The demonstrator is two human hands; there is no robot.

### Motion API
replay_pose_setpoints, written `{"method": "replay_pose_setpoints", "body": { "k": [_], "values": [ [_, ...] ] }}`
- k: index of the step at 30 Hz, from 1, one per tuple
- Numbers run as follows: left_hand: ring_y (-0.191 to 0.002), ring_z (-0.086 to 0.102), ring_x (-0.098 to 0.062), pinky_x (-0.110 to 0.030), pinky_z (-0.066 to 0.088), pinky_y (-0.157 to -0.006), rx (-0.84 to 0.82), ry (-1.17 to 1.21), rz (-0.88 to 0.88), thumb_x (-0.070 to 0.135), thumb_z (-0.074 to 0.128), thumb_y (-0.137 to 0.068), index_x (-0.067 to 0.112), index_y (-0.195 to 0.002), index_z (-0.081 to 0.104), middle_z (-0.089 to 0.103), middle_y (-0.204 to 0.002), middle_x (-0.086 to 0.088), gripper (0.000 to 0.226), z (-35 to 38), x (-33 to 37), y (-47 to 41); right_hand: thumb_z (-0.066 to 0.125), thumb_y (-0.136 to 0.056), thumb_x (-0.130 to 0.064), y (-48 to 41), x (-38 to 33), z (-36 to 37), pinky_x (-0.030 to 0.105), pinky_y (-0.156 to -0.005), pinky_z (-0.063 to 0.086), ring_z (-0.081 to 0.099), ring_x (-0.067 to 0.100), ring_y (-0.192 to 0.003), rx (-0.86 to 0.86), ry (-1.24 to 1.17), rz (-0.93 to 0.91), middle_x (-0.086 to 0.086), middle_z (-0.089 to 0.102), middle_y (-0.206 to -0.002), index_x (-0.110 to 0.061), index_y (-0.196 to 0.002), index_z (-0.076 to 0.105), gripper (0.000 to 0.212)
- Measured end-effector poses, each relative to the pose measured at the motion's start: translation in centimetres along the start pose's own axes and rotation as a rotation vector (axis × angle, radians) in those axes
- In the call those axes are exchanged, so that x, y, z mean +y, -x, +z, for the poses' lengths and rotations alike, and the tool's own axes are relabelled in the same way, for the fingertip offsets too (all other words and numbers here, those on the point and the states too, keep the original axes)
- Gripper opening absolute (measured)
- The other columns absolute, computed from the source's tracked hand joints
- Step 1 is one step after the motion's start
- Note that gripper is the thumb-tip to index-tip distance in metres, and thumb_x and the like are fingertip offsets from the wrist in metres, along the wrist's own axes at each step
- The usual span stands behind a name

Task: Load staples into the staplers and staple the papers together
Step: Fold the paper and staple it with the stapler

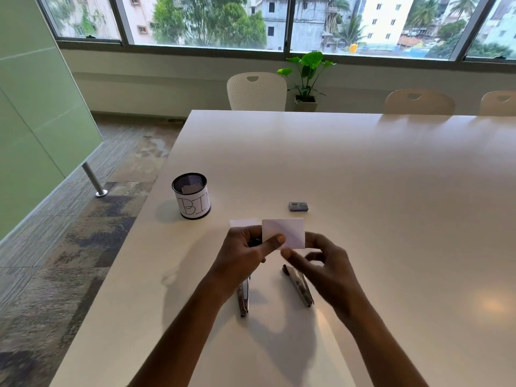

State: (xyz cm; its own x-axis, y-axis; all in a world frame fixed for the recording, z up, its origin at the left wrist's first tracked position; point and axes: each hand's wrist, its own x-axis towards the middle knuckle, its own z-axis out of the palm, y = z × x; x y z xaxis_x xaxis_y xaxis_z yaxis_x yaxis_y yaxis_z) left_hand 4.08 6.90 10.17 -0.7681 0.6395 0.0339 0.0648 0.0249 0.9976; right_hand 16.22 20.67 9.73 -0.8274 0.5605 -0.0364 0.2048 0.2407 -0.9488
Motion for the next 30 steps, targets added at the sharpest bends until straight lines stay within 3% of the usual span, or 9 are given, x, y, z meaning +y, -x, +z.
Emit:
{"method": "replay_pose_setpoints", "body": {
  "k": [3,7,11,14,20,22,25,27,30],
  "values": [
    [-0.066,0.066,-0.004,-0.019,0.056,-0.063,-0.037,-0.001,0.004,0.037,0.077,-0.080,0.037,-0.088,0.076,0.078,-0.082,0.009,0.007,0.8,0.4,0.1,0.074,-0.074,-0.051,-0.1,-1.0,-0.2,0.026,-0.066,0.050,0.063,0.011,-0.071,-0.027,-0.283,-0.003,0.003,0.074,-0.082,-0.015,-0.105,0.076,0.047],
    [-0.073,0.069,-0.004,-0.018,0.057,-0.064,0.009,0.045,-0.018,0.047,0.073,-0.070,0.034,-0.092,0.074,0.076,-0.078,0.014,0.025,1.3,0.4,0.3,0.072,-0.081,-0.034,0.2,-1.0,0.1,0.036,-0.079,0.055,0.064,0.020,-0.075,0.037,-0.444,0.022,0.013,0.074,-0.087,-0.011,-0.101,0.076,0.031],
    [-0.075,0.070,-0.006,-0.019,0.057,-0.065,0.033,0.081,-0.005,0.047,0.074,-0.069,0.031,-0.091,0.075,0.077,-0.079,0.008,0.027,1.3,0.3,0.7,0.073,-0.080,-0.033,0.4,-0.8,0.7,0.036,-0.085,0.053,0.062,0.024,-0.084,0.015,-0.568,0.063,0.022,0.072,-0.099,-0.009,-0.105,0.076,0.035],
    [-0.075,0.071,-0.007,-0.018,0.057,-0.063,0.035,0.075,0.019,0.046,0.074,-0.070,0.034,-0.089,0.075,0.078,-0.079,0.010,0.022,1.4,0.4,0.8,0.073,-0.080,-0.031,0.4,-0.9,1.2,0.035,-0.088,0.051,0.064,0.023,-0.091,0.006,-0.609,0.096,0.016,0.074,-0.109,-0.007,-0.118,0.071,0.045],
    [-0.078,0.072,-0.009,-0.019,0.058,-0.064,0.064,0.057,0.066,0.049,0.074,-0.070,0.040,-0.083,0.076,0.078,-0.085,0.011,0.016,1.5,0.5,1.1,0.074,-0.082,-0.029,0.4,-0.8,1.7,0.031,-0.080,0.053,0.063,0.022,-0.081,0.062,-0.652,0.039,0.016,0.075,-0.102,-0.008,-0.112,0.074,0.037],
    [-0.083,0.072,-0.008,-0.020,0.059,-0.066,0.183,-0.046,0.110,0.055,0.074,-0.069,0.037,-0.095,0.073,0.076,-0.090,0.010,0.032,1.8,0.5,1.2,0.074,-0.084,-0.029,0.4,-0.9,1.9,0.026,-0.072,0.055,0.065,0.019,-0.073,0.138,-0.583,-0.026,0.008,0.077,-0.093,-0.014,-0.106,0.076,0.027],
    [-0.087,0.070,0.000,-0.014,0.056,-0.064,0.333,-0.128,0.207,0.062,0.071,-0.071,0.032,-0.104,0.068,0.073,-0.092,0.012,0.045,2.7,0.9,1.9,0.075,-0.087,-0.023,0.2,-1.0,2.1,0.020,-0.063,0.057,0.069,0.009,-0.070,0.381,-0.220,-0.224,-0.002,0.077,-0.086,-0.022,-0.095,0.074,0.009],
    [-0.091,0.072,-0.002,-0.015,0.057,-0.067,0.248,-0.077,0.245,0.062,0.071,-0.075,0.032,-0.103,0.070,0.075,-0.093,0.014,0.041,3.6,1.2,2.5,0.077,-0.086,-0.014,0.3,-1.2,2.2,0.020,-0.060,0.055,0.067,0.007,-0.070,0.504,0.047,-0.403,-0.003,0.074,-0.084,-0.018,-0.092,0.074,0.008],
    [-0.098,0.072,-0.002,-0.014,0.057,-0.072,0.137,0.015,0.235,0.061,0.071,-0.077,0.034,-0.108,0.071,0.076,-0.099,0.017,0.041,4.5,2.0,3.2,0.078,-0.079,0.003,0.9,-1.6,2.7,0.015,-0.061,0.049,0.063,0.007,-0.070,0.558,0.216,-0.588,0.000,0.069,-0.086,-0.009,-0.092,0.074,0.019]
  ]
}}
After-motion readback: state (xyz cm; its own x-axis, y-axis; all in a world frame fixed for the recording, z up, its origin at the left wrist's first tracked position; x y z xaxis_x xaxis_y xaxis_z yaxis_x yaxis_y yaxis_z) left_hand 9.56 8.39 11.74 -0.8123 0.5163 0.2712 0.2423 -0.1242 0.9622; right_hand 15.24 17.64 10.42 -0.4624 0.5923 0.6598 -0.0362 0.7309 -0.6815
